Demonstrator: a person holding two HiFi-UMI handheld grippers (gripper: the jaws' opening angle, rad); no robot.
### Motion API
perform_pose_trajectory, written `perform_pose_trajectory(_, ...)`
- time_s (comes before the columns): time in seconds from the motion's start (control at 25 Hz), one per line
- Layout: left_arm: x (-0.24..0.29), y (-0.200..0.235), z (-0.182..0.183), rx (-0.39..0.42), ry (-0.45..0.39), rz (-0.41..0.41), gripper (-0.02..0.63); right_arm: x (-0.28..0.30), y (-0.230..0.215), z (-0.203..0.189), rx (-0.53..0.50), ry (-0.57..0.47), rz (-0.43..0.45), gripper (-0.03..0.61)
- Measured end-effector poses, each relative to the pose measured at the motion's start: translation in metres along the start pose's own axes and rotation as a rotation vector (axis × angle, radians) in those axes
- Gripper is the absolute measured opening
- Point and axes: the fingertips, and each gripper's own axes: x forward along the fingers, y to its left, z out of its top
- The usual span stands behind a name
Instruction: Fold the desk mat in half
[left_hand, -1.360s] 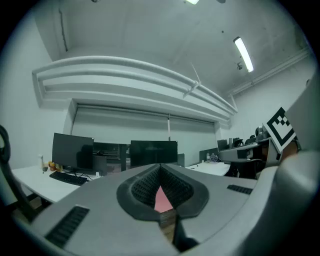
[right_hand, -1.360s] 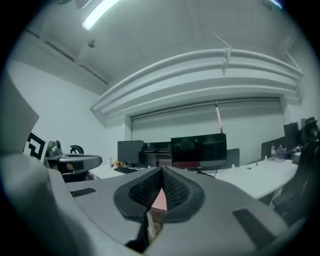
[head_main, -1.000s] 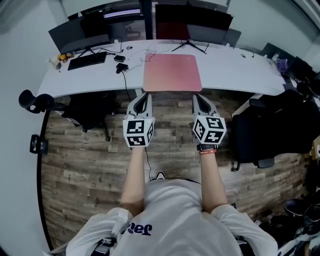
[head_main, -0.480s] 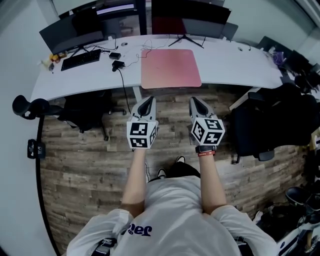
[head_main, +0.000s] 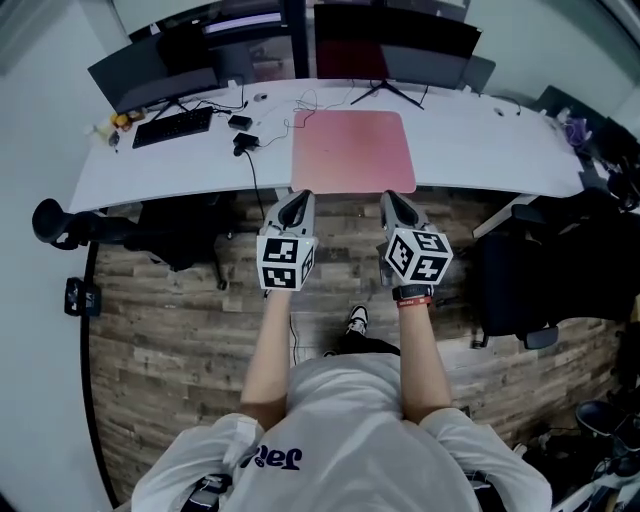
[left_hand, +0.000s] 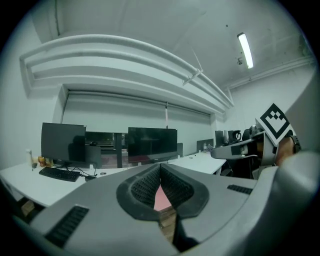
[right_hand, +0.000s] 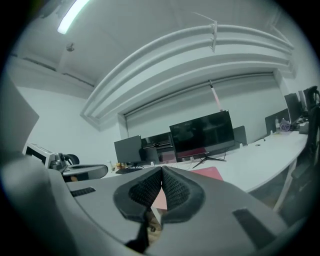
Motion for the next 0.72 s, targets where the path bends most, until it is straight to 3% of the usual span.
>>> perform_pose_trajectory(0.28, 0.068, 0.015, 0.014, 0.001, -0.001, 0.031, 0.020, 0.061, -0.038, 0.025, 0.011, -0.006, 0.026, 0.014)
perform_pose_trajectory(0.72, 0.160, 0.016, -0.025, -0.060, 0.044, 0.064, 0.020, 0.141, -0.105, -0.009, 0.041, 0.080, 0.031, 0.014)
